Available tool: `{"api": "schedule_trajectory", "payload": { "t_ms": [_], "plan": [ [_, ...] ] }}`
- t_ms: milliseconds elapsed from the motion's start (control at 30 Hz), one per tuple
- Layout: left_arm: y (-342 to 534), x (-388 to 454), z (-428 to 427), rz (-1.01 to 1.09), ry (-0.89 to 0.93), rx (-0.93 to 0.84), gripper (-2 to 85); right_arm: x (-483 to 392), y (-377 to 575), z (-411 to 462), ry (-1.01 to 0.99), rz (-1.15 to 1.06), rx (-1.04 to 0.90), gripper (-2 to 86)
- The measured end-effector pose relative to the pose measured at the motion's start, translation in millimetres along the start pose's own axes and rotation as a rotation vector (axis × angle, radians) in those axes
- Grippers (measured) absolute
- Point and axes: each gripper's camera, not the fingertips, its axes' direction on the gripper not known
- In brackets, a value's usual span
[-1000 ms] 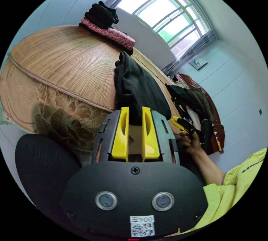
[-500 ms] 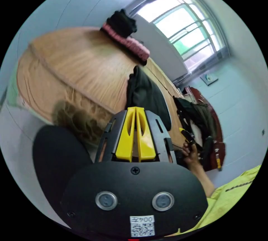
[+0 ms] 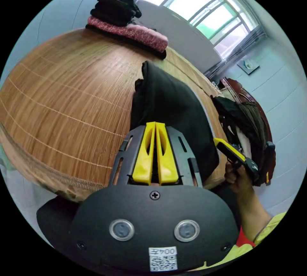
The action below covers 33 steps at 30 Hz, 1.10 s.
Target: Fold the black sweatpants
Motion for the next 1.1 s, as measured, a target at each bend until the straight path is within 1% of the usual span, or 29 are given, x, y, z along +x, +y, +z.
{"api": "schedule_trajectory", "payload": {
  "t_ms": [33, 100, 167, 233, 267, 300, 333, 367, 400, 467, 567, 600, 700, 733, 767, 833, 867, 933, 967, 1000, 1033, 1067, 1100],
  "plan": [
    [-6, 15, -12, 0.044, -0.004, 0.085, 0.2, -5, -10, -8, 0.004, -0.014, 0.055, -0.4],
    [-23, 37, -13, 0.107, -0.052, 0.154, 0.1, -12, -34, -1, 0.003, -0.032, 0.078, -0.5],
    [-50, 57, 6, 0.179, -0.112, 0.162, 0.1, -21, -69, 28, 0.009, -0.052, 0.058, -0.3],
    [-87, 64, 56, 0.205, -0.2, 0.061, 0.1, -31, -87, 57, 0.025, -0.071, 0.03, 0.2],
    [-94, 63, 70, 0.215, -0.237, 0.019, 0.1, -35, -93, 83, 0.027, -0.08, -0.049, 0.6],
    [-103, 55, 100, 0.243, -0.329, -0.08, 0.0, -36, -92, 99, 0.026, -0.084, -0.106, 0.9],
    [-104, 42, 118, 0.231, -0.291, -0.126, 0.0, -35, -84, 121, 0.006, -0.062, -0.141, 1.2],
    [-104, 37, 119, 0.21, -0.26, -0.118, 0.0, -33, -79, 123, 0.003, -0.027, -0.114, 1.3],
    [-106, 30, 120, 0.177, -0.216, -0.122, 0.0, -35, -77, 124, 0.008, -0.034, -0.12, 1.2],
    [-104, 28, 121, 0.171, -0.188, -0.113, 0.0, -41, -68, 128, 0.034, -0.052, -0.108, 0.9],
    [-109, 23, 110, 0.137, -0.089, -0.106, 0.1, -32, -60, 129, 0.002, -0.032, -0.111, 0.4],
    [-111, 24, 95, 0.132, -0.069, -0.077, 0.1, -26, -59, 127, -0.013, -0.012, -0.107, 0.2],
    [-95, 39, 37, 0.184, -0.114, 0.018, 0.1, 12, -42, 83, -0.117, 0.131, -0.014, -0.4],
    [-80, 46, 14, 0.2, -0.092, 0.027, 0.1, 21, -24, 57, -0.146, 0.153, 0.038, -0.5],
    [-70, 50, 5, 0.214, -0.072, 0.029, 0.1, 26, 0, 36, -0.144, 0.162, 0.052, -0.6],
    [-22, 65, -16, 0.271, -0.021, 0.035, 0.1, 31, 45, 15, -0.126, 0.183, 0.051, -0.6],
    [-10, 68, -16, 0.29, -0.028, 0.034, 0.1, 33, 77, 10, -0.141, 0.206, 0.041, -0.6],
    [30, 74, 11, 0.349, -0.142, -0.011, 0.2, 37, 116, 21, -0.172, 0.233, -0.022, -0.5],
    [36, 74, 26, 0.373, -0.167, -0.061, 0.2, 38, 135, 34, -0.188, 0.23, -0.091, -0.3],
    [48, 69, 57, 0.419, -0.205, -0.194, 0.3, 38, 142, 37, -0.193, 0.222, -0.102, -0.2],
    [55, 63, 56, 0.401, -0.2, -0.112, 0.4, 40, 151, 32, -0.197, 0.218, -0.083, 0.1],
    [54, 60, 54, 0.384, -0.193, -0.109, 0.4, 45, 155, 20, -0.209, 0.22, -0.067, 0.8],
    [47, 55, 48, 0.323, -0.161, -0.142, 0.5, 48, 156, 11, -0.221, 0.22, -0.049, 1.1]
  ]
}}
